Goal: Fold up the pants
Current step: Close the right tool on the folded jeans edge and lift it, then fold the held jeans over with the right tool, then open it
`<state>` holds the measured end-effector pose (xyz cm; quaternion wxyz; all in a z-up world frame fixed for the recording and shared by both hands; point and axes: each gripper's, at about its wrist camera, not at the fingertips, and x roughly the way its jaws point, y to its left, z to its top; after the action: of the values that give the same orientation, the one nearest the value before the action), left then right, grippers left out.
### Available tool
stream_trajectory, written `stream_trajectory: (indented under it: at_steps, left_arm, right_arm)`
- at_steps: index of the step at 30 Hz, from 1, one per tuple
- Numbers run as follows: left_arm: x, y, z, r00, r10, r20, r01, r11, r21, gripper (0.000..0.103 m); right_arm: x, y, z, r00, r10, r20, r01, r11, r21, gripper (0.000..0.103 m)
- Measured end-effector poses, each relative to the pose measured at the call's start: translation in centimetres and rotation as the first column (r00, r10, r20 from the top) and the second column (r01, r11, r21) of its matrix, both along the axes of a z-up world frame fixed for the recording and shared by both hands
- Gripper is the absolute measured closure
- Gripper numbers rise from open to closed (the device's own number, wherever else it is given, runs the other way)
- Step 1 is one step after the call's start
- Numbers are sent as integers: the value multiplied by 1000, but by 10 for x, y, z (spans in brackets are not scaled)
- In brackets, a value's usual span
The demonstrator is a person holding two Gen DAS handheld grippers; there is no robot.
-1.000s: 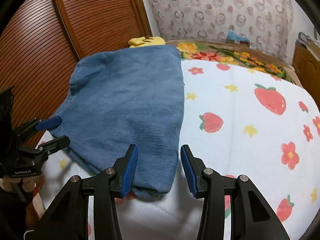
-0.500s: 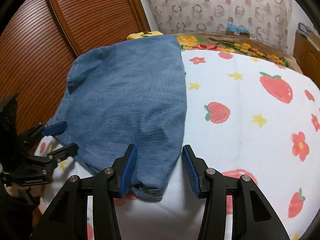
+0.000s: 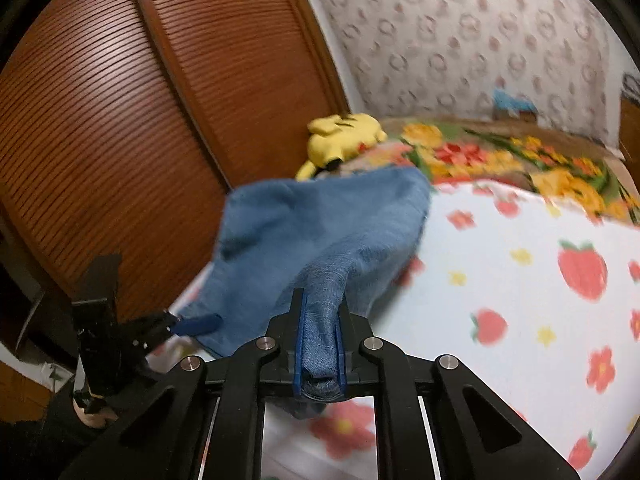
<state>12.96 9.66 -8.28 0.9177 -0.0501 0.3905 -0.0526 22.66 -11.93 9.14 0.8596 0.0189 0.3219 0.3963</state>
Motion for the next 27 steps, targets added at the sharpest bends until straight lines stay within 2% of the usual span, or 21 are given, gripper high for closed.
stream_trajectory:
  at_steps: [9,17,27]
  left_arm:
    - [-27,46,45,991,86,100,-90,995,37,25]
    - [-36,97,56,972,201,125,-209,976,53,25]
    - [-35,130,63,951,274,144,-283,958,48,25]
  right_arm:
    - [-9,44,15,992,113,63,-115,993,25,92]
    - [-6,83,6,972,225,63,-227,973,28,92]
    - [-18,111,-18,919,392,43,-391,920,-21,92]
